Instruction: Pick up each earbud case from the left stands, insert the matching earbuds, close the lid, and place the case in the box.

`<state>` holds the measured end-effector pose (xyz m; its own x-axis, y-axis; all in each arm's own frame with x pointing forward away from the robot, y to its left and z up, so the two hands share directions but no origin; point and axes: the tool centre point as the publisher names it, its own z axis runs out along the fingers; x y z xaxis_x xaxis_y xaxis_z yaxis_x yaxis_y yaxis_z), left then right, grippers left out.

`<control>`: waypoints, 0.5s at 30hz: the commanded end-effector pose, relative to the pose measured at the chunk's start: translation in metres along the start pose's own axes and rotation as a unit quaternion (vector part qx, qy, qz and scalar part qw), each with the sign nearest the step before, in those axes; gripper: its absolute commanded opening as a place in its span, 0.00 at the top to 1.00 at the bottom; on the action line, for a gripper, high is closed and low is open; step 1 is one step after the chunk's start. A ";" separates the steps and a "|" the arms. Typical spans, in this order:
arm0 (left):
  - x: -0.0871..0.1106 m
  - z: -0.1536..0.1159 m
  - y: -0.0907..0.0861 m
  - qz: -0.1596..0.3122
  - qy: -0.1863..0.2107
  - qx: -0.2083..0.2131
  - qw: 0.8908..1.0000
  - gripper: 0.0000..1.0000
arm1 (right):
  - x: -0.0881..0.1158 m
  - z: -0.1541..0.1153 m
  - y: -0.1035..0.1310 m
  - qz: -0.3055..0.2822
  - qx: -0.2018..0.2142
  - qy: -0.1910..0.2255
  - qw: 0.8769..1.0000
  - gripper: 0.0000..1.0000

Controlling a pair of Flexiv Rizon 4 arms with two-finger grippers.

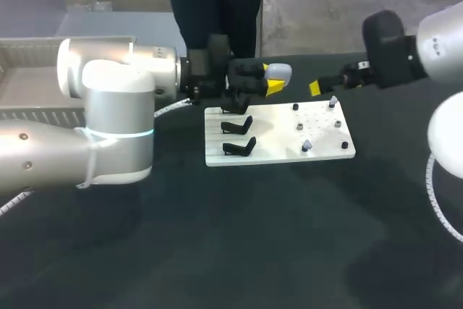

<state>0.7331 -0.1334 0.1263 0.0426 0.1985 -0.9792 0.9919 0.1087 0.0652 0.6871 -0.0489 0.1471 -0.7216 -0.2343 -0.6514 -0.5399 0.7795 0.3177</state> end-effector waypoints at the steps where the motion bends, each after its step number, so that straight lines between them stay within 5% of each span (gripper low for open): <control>1: 0.001 0.006 -0.006 0.003 -0.008 0.001 1.000 1.00 | -0.012 0.018 0.001 -0.003 -0.047 0.008 0.999 0.00; 15: -0.005 0.011 -0.020 0.015 -0.013 0.012 1.000 1.00 | -0.025 0.037 0.004 -0.003 -0.058 0.015 0.998 0.00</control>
<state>0.7173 -0.1478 0.1279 0.0712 0.1830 -0.9805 0.9938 0.0709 0.0854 0.7124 -0.0185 0.1400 -0.7270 -0.2519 -0.6387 -0.5600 0.7558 0.3393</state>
